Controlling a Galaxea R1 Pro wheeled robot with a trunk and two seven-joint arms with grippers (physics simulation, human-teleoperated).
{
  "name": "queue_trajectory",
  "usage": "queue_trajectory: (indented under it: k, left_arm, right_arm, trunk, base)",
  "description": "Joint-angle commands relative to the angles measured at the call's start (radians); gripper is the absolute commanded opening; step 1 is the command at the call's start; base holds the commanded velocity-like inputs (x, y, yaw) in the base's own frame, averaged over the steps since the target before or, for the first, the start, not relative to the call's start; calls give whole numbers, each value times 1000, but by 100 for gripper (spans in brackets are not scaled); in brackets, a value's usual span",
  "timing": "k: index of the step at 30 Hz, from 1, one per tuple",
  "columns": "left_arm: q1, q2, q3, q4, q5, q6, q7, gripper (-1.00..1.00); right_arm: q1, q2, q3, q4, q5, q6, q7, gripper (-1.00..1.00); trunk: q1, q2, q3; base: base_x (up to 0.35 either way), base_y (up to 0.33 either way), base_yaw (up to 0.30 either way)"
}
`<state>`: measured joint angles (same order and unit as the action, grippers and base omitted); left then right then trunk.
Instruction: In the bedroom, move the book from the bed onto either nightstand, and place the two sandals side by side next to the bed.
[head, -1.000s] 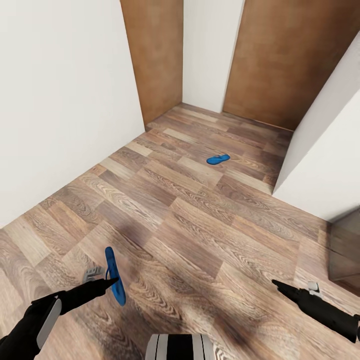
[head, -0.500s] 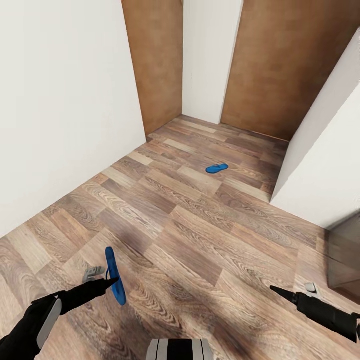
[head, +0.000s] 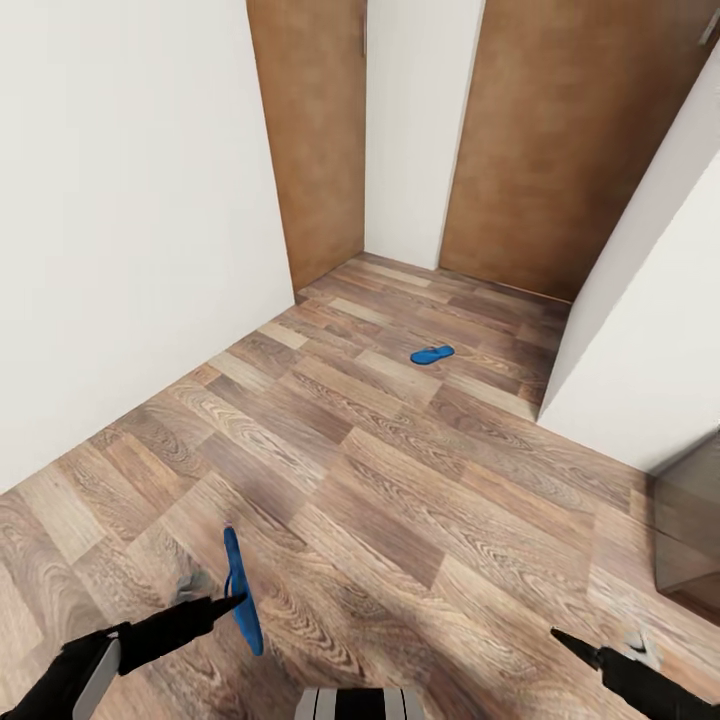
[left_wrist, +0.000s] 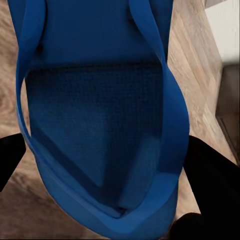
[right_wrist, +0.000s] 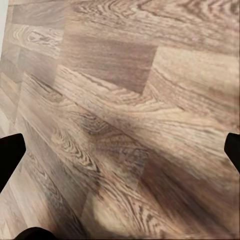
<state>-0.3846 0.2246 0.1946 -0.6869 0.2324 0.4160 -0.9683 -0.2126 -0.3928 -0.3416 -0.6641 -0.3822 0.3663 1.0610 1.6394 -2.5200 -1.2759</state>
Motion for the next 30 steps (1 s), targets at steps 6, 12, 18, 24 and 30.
queue_trajectory:
  k: [6,12,18,24,30]
  left_arm:
    - [0,-2,0,132,8,-101,-25,-100]
    - [0,-5,-3,194,6,-168,-18,-100]
    - [0,-5,-2,205,4,-175,-17,-100]
    - [0,-7,-3,207,4,-175,-15,-100]
    - [0,-29,-3,285,4,-254,69,-100]
  right_arm:
    - [-1,-5,-5,194,-6,-61,-4,100]
    - [-1,-5,-2,261,-6,-98,-5,100]
    - [-1,-5,-3,265,-6,-150,-8,100]
    - [-1,-1,-2,315,-6,-184,-9,100]
    - [-1,6,3,391,-4,-317,-31,100]
  trunk:
    - [-3,1,23]
    - [-6,3,46]
    - [-8,4,69]
    - [-11,5,92]
    - [-14,7,116]
  base:
    - [0,0,0]
    - [0,0,0]
    - [0,0,0]
    - [0,0,0]
    - [0,0,0]
